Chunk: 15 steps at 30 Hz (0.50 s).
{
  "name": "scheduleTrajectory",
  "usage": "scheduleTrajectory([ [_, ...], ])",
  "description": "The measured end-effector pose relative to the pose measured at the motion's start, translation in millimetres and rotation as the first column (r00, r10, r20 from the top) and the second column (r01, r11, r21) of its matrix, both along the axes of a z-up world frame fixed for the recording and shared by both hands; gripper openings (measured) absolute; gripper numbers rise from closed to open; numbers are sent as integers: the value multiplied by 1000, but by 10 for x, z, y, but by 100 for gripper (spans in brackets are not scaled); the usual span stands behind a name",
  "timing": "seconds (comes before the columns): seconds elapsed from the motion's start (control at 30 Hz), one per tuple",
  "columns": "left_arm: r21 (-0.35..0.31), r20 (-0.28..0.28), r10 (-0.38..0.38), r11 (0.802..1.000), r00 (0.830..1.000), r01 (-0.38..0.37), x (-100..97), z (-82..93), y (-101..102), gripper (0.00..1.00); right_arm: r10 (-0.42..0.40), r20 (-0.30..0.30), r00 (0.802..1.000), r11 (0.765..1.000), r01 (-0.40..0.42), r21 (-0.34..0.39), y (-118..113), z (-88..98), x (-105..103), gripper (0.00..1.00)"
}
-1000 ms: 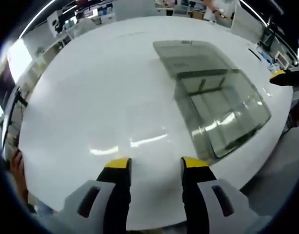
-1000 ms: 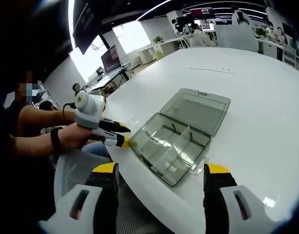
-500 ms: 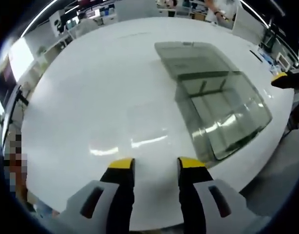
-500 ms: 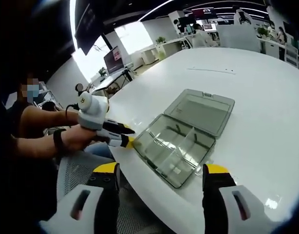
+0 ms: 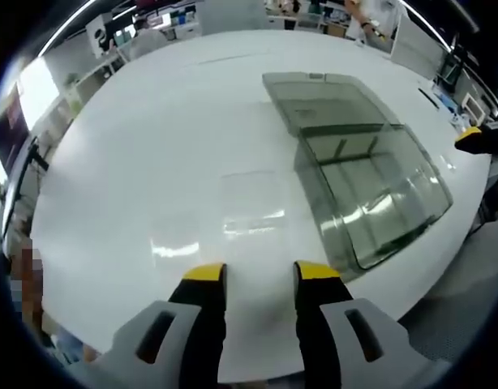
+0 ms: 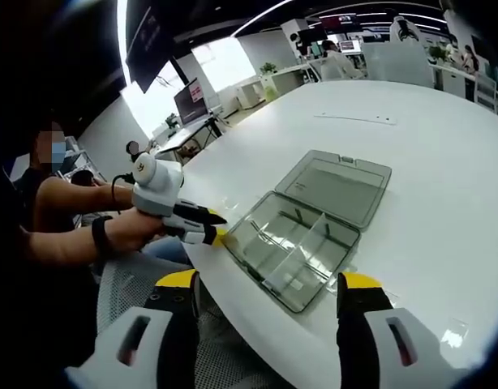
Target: Insert the divider into the dual guide fixture by aligning both edges with the guide slots and pushing it downward to the bottom, including one-sided entry, uneven engagement, binding, and posture correction.
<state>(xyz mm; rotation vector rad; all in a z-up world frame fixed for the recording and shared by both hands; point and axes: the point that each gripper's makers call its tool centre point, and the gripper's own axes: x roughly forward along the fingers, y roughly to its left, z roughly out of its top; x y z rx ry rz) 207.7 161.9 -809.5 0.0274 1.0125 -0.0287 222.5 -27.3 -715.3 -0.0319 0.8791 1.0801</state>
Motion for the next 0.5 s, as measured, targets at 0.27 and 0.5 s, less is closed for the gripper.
scheduleTrajectory([
  [0.27,3,9,7,1000,1000,-7,3,23,5,31,7,-2,1000,1000,-7,-2,-5,-1,-11,66],
  [0.5,-11,9,26,1000,1000,-26,1,28,22,31,7,7,1000,1000,-7,-6,-6,4,-9,66],
])
